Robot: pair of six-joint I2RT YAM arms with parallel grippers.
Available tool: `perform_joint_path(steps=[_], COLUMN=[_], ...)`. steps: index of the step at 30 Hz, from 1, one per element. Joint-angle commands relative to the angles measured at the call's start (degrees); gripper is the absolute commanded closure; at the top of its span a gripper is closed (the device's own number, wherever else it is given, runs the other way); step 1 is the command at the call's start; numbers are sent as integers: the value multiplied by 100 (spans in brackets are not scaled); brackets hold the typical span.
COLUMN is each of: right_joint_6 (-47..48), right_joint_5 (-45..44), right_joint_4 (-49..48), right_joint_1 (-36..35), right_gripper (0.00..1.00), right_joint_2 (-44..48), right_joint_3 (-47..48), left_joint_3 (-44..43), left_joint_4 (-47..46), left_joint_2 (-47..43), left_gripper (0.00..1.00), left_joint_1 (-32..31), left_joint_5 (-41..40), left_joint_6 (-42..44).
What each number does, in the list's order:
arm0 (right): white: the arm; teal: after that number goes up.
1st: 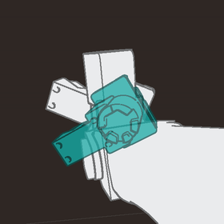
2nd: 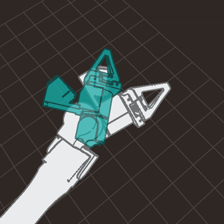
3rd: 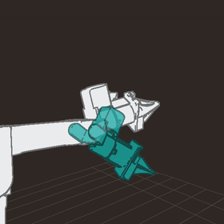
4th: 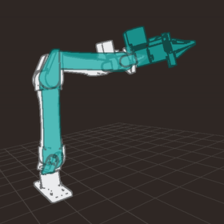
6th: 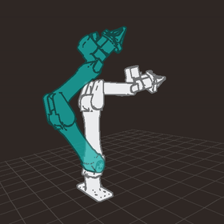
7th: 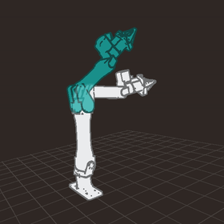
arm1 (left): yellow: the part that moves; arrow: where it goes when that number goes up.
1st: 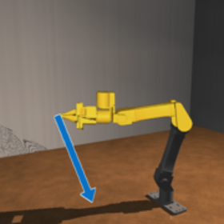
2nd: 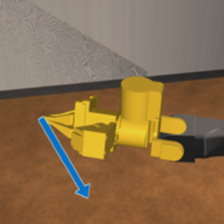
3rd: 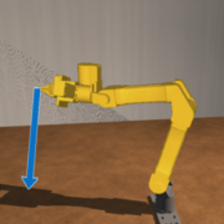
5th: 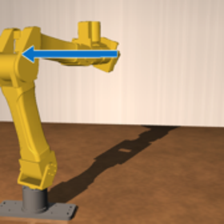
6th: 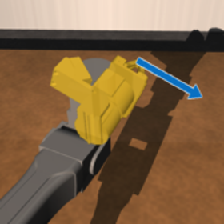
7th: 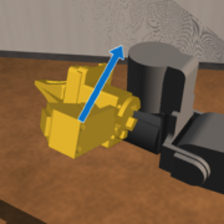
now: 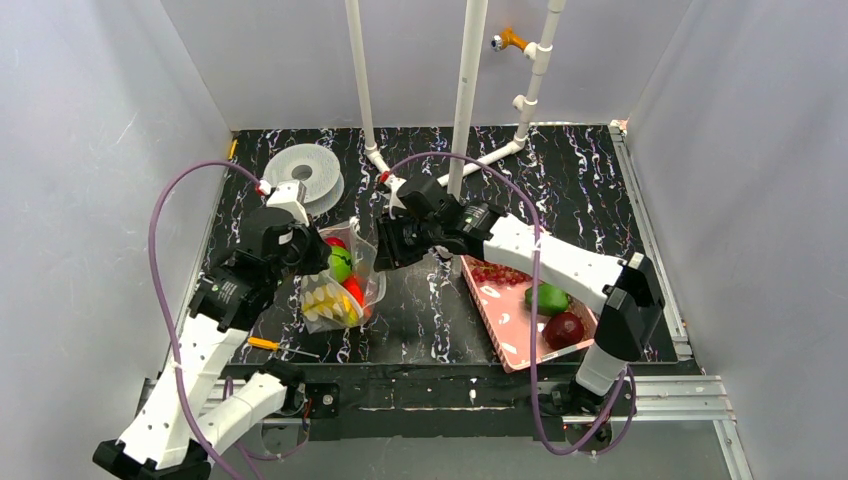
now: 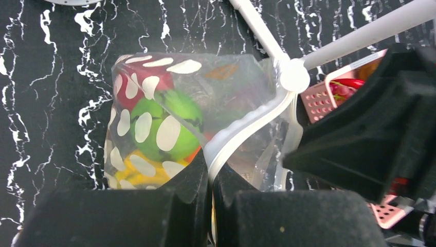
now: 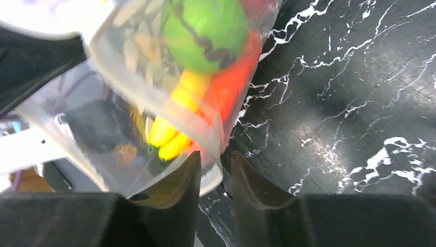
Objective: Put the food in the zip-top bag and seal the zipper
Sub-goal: Adjust the zipper food storage bag at the center of the board, then pick up the fake vegetable from the bin.
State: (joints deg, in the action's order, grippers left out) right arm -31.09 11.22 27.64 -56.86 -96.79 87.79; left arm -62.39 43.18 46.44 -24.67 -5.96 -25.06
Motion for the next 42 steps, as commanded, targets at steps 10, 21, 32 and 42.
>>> perform_joint_path(steps=[10,21,32,42], right_joint_6=[706,-1405,-2681,-2149], right_joint_5=[-1045,-3732,-4319,-4021], right_joint_4=[626,1639,2041,1481], right_joint_1=[-5,1718,2769,2961], right_gripper=[22,5,2,2], right_joint_2=[2031,3863,4299,3556], right_joint_3=[-910,-3633,-4556,-4761], left_joint_3=[1316,1341,1405,1416], left_joint_4=[-1481,-1505,-1510,-1515], left_joint_2=[74,139,11,5], left_gripper=[100,100,100,100], left_joint_1=[-5,6,6,6], left_joint_5=[-229,136,239,295], left_joint_6=[828,1014,978,977])
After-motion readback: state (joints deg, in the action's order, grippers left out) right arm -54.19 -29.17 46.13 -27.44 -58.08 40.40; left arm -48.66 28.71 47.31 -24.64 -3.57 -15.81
